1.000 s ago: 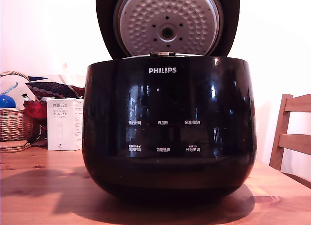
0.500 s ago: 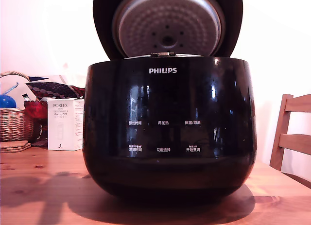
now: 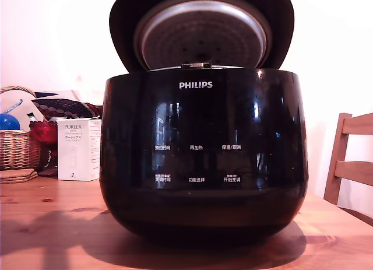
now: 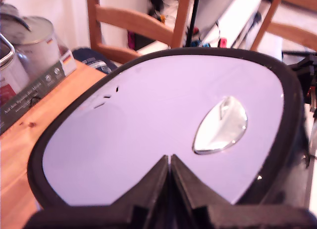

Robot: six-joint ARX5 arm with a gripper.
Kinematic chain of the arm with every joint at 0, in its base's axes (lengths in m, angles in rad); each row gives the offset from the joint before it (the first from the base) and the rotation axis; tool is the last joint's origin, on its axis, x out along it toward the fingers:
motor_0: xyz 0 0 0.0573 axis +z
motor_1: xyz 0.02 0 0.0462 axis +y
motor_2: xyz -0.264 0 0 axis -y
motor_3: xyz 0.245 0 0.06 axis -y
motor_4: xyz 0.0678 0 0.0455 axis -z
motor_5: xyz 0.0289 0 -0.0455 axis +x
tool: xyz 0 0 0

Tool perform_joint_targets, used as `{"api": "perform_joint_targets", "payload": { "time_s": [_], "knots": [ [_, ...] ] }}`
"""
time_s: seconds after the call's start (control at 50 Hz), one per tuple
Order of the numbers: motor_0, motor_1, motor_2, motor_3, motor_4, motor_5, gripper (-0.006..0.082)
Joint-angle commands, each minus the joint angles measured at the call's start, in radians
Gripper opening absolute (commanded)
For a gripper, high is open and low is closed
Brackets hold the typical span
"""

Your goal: Close the rice cooker by pressing the lid down with medium force

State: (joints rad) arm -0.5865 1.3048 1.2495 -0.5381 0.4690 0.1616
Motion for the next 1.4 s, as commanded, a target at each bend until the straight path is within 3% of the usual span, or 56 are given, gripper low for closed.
{"api": "perform_joint_targets", "payload": {
  "time_s": [0.0,0.42,1.38],
  "knots": [
    [0.0,-0.008,-0.066,0.047,-0.002,-0.033,-0.0021],
    [-0.01,-0.071,-0.269,0.31,-0.009,-0.156,-0.0021],
    [-0.052,-0.227,-0.632,0.727,-0.006,-0.158,-0.0021]
  ]
}}
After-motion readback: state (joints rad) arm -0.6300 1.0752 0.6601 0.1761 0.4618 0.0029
